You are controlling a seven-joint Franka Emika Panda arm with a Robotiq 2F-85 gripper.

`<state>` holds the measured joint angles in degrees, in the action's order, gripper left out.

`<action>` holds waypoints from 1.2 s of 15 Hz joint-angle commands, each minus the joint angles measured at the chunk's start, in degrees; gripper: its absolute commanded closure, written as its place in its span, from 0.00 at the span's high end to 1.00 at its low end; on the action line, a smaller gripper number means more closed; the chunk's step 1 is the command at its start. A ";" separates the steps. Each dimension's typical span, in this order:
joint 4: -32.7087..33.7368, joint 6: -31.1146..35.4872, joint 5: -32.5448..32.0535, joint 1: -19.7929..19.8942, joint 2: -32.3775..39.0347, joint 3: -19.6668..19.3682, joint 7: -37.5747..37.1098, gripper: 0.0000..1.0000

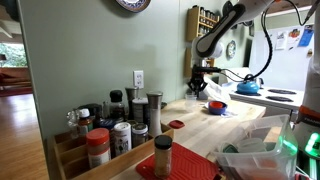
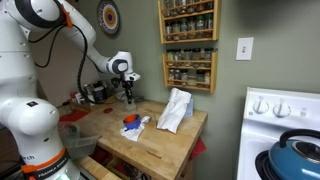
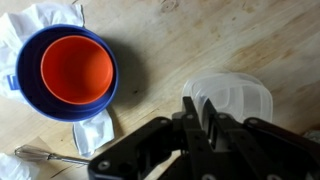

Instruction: Unstack the containers then restack them and flip them over

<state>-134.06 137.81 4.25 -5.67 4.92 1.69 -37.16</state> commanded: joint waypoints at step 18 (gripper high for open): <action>7.50 -8.35 -15.68 -7.29 7.55 2.39 -8.23 0.03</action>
<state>-129.53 134.30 -8.08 -11.61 10.64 3.49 -44.39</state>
